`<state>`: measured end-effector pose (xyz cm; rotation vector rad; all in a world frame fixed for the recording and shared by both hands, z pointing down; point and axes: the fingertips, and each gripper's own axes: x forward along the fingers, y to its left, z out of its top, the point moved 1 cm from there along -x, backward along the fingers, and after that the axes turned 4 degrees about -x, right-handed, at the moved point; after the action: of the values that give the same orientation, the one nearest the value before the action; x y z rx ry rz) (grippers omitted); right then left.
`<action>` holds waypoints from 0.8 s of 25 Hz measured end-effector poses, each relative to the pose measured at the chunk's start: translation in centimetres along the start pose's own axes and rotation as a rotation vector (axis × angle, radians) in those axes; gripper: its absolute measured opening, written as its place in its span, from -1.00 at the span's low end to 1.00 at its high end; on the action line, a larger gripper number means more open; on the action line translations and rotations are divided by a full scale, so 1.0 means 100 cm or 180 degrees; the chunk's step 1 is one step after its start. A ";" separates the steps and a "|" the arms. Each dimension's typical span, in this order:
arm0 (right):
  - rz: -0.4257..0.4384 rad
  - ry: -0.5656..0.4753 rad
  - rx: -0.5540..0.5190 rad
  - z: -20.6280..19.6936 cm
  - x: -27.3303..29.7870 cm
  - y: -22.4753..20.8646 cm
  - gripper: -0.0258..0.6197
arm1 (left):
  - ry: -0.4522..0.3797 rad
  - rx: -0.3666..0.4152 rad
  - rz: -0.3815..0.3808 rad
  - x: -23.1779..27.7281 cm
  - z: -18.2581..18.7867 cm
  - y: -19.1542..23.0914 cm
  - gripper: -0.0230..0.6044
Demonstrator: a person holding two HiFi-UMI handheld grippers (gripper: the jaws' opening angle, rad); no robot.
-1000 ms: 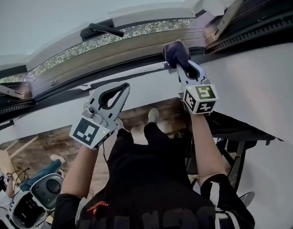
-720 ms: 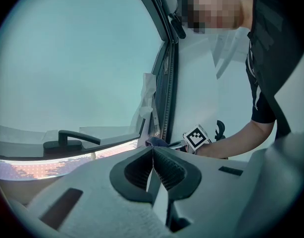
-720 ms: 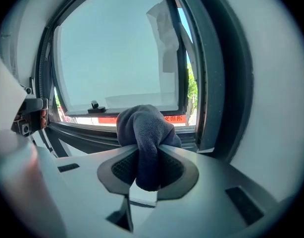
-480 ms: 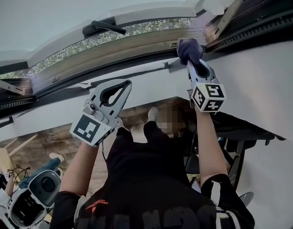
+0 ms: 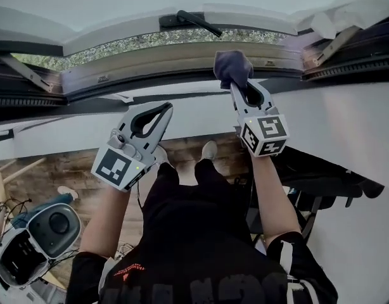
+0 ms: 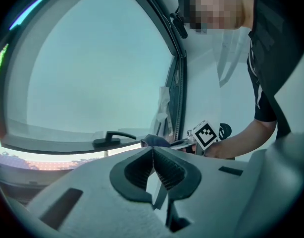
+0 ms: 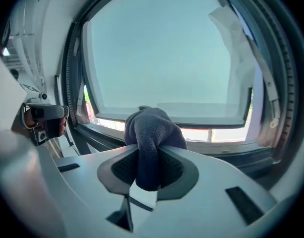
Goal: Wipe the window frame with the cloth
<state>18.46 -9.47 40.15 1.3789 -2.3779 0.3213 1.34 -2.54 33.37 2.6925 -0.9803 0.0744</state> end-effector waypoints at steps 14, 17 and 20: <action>0.1342 -0.0011 -0.0409 0.038 0.119 0.276 -0.68 | -0.0164 -0.0127 0.1027 -0.203 -0.021 0.101 -0.85; 0.1532 -0.0004 -0.0456 0.042 0.136 0.322 -0.68 | -0.0175 -0.0164 0.1170 -0.234 -0.026 0.115 -0.85; 0.1691 0.0013 -0.0503 0.044 0.152 0.360 -0.68 | -0.0184 -0.0208 0.1282 -0.258 -0.031 0.126 -0.85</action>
<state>-20.55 -5.25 42.25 0.6601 -2.6684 0.2632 -26.36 5.18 35.75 2.4119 -1.5013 0.0430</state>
